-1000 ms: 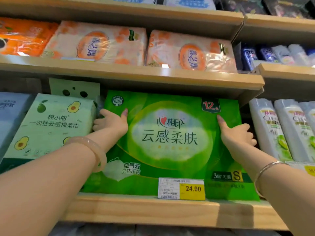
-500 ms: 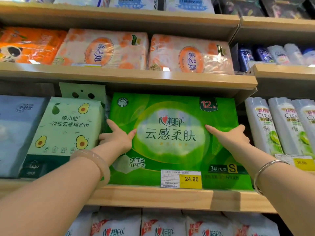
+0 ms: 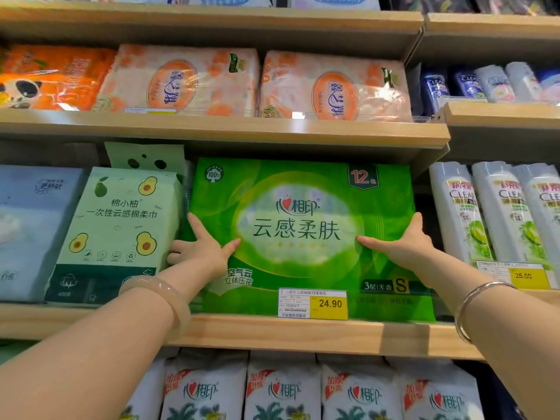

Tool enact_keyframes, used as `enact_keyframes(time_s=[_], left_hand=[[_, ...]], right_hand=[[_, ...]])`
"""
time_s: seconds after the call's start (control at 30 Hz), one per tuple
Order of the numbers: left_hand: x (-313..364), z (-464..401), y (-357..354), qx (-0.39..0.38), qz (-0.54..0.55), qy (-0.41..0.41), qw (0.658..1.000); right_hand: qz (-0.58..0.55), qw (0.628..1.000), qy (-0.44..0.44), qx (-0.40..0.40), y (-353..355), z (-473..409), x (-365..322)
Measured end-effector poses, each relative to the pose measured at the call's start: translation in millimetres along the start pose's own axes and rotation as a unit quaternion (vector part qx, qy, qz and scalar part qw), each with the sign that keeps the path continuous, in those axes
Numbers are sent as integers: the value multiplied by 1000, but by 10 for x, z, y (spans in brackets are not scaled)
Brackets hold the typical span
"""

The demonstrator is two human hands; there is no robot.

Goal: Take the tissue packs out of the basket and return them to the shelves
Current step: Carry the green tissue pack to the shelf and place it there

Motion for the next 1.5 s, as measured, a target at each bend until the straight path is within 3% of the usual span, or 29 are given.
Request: enact_keyframes(time_s=[0.33, 0.63, 0.87, 1.07, 1.3, 1.5], left_hand=[[-19, 302, 244, -11, 23, -37, 999], [-84, 791, 1082, -37, 16, -87, 995], [-765, 1239, 1866, -92, -28, -106, 990], [-1376, 1578, 2587, -123, -81, -73, 986], [-1691, 1683, 3296, -95, -84, -55, 990], [-2617, 1732, 3787, -48, -103, 19, 993]], right_hand=[[68, 998, -5, -13, 32, 393, -132], [61, 997, 20, -31, 315, 1241, -621], [36, 997, 24, -59, 202, 2455, -990], [37, 992, 24, -115, -31, 3414, -1415], [-21, 986, 43, -162, -120, 4042, -1954], [-57, 963, 67, -256, -843, 4663, -2141]])
Point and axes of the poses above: each hand's wrist, its own z-axis away from the middle knuckle, its own y-axis out of the back of the hand, x = y × z, the point moved 6 cm from there along -z, towards the middle knuckle, and after that the axes turned 5 degrees about z, right-handed, at the moved point
